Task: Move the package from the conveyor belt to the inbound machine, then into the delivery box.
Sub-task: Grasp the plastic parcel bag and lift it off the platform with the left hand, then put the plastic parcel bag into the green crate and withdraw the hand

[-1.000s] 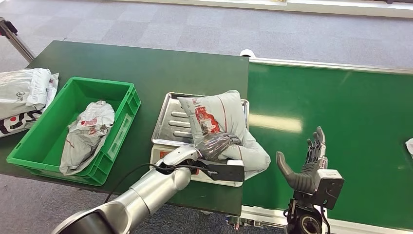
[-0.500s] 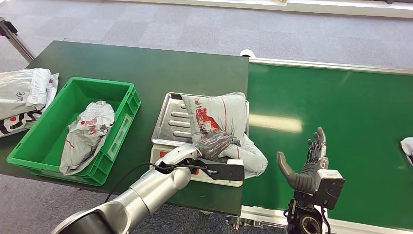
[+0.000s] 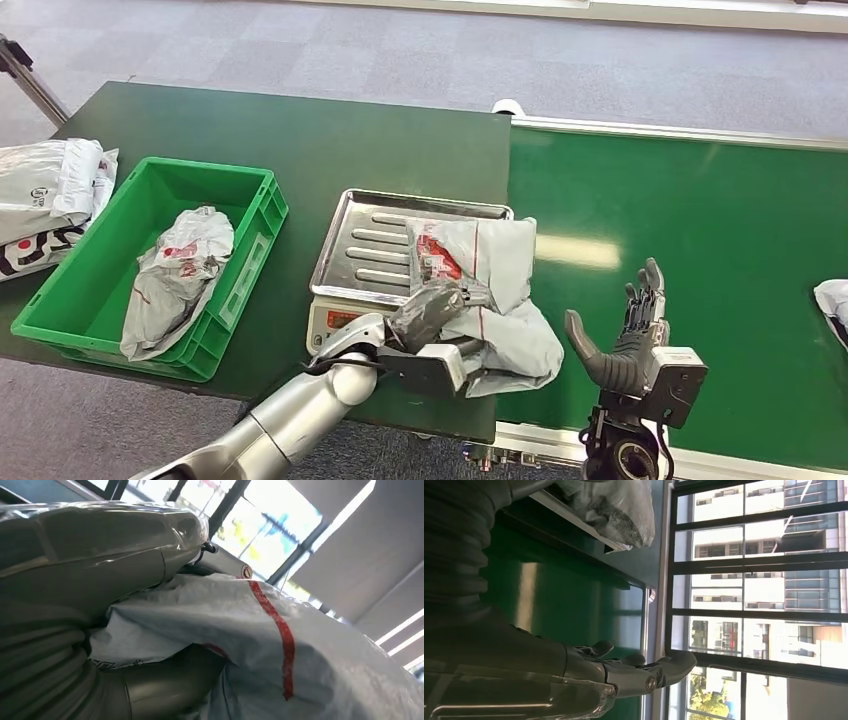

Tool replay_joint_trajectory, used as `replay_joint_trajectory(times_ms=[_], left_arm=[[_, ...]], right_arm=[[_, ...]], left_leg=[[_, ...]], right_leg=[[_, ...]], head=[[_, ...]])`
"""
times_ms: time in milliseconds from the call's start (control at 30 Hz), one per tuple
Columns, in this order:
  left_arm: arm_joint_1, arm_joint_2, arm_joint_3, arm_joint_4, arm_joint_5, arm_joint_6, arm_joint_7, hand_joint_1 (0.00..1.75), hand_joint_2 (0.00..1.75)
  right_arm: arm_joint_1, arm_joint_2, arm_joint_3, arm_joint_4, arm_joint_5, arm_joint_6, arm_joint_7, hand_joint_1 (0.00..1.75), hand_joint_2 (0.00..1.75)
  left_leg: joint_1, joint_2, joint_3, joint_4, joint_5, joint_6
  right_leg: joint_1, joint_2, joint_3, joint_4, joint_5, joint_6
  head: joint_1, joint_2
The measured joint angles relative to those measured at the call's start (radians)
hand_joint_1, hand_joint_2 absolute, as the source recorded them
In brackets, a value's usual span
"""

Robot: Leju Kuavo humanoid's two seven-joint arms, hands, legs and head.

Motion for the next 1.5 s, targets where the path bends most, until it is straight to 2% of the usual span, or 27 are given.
replay_joint_trajectory(times_ms=[100,200,267,300,500,633,767,1000,1333,1500], left_arm=[[0.052,0.005,0.061,-0.115,0.002,0.242,-0.077,1.75,1.75],[0.106,0.024,0.119,-0.243,-0.001,0.531,-0.097,1.75,1.75],[0.141,0.047,0.163,-0.333,0.03,0.661,-0.102,1.75,1.75],[0.155,0.058,0.19,-0.374,0.04,0.69,-0.103,1.75,1.75],[0.224,0.086,0.325,-0.538,0.022,0.7,-0.103,1.75,1.75],[0.252,0.062,0.405,-0.638,-0.072,0.7,-0.103,1.75,1.75],[0.257,0.039,0.463,-0.705,-0.092,0.7,-0.103,1.75,1.75],[0.266,0.022,0.499,-0.746,-0.097,0.7,-0.103,1.75,1.75],[0.269,0.016,0.507,-0.76,-0.104,0.7,-0.103,1.75,1.75],[0.268,0.0,0.555,-0.773,-0.207,0.7,-0.103,1.75,1.75]], right_arm=[[0.0,0.0,0.007,-0.002,-0.04,0.018,-0.003,0.0,1.75],[0.0,-0.001,0.021,-0.005,-0.063,0.028,-0.011,0.0,1.75],[-0.001,-0.003,0.032,-0.005,-0.071,0.029,-0.019,0.0,1.75],[-0.001,-0.004,0.037,-0.005,-0.074,0.028,-0.021,0.0,1.75],[-0.015,-0.011,0.064,0.0,-0.091,0.02,-0.036,0.0,1.75],[-0.03,-0.015,0.082,0.01,-0.1,0.011,-0.041,0.0,1.75],[-0.038,-0.018,0.092,0.02,-0.105,0.006,-0.042,0.0,1.75],[-0.043,-0.023,0.102,0.029,-0.105,0.006,-0.043,0.0,1.75],[-0.045,-0.025,0.104,0.033,-0.106,0.005,-0.044,0.0,1.75],[-0.044,-0.025,0.105,0.034,-0.111,-0.004,-0.044,0.0,1.75]], left_leg=[[0.0,0.0,-0.001,0.0,0.0,0.0],[0.0,0.001,-0.001,0.0,0.0,0.0],[0.001,0.002,-0.002,0.0,0.0,0.0],[0.001,0.001,-0.002,0.0,0.0,0.0],[0.001,0.0,-0.002,0.0,0.0,0.0],[0.0,0.0,-0.002,0.0,0.0,0.0],[0.0,0.0,-0.002,0.0,0.0,0.0],[0.001,0.0,-0.002,0.0,0.0,0.0],[0.001,0.0,-0.002,0.0,0.0,0.0],[0.001,0.0,-0.002,0.0,0.0,0.0]], right_leg=[[0.0,0.0,-0.001,0.0,0.0,0.0],[0.0,0.001,-0.002,0.0,0.0,0.0],[0.001,0.001,-0.002,0.0,0.0,0.0],[0.001,0.001,-0.002,0.0,0.0,-0.001],[0.001,0.0,-0.002,0.0,0.0,-0.001],[0.0,0.0,-0.002,0.0,0.0,-0.001],[0.0,0.0,-0.002,0.0,0.0,-0.001],[0.001,0.0,-0.002,0.0,0.0,-0.001],[0.001,0.0,-0.002,0.0,0.0,-0.001],[0.001,0.0,-0.002,0.0,0.0,-0.001]], head=[[0.0,0.0],[0.0,0.0],[0.0,0.0],[0.0,0.0],[0.0,0.0],[0.0,0.0],[0.0,0.0],[0.0,0.0],[0.0,0.0],[0.0,0.0]])
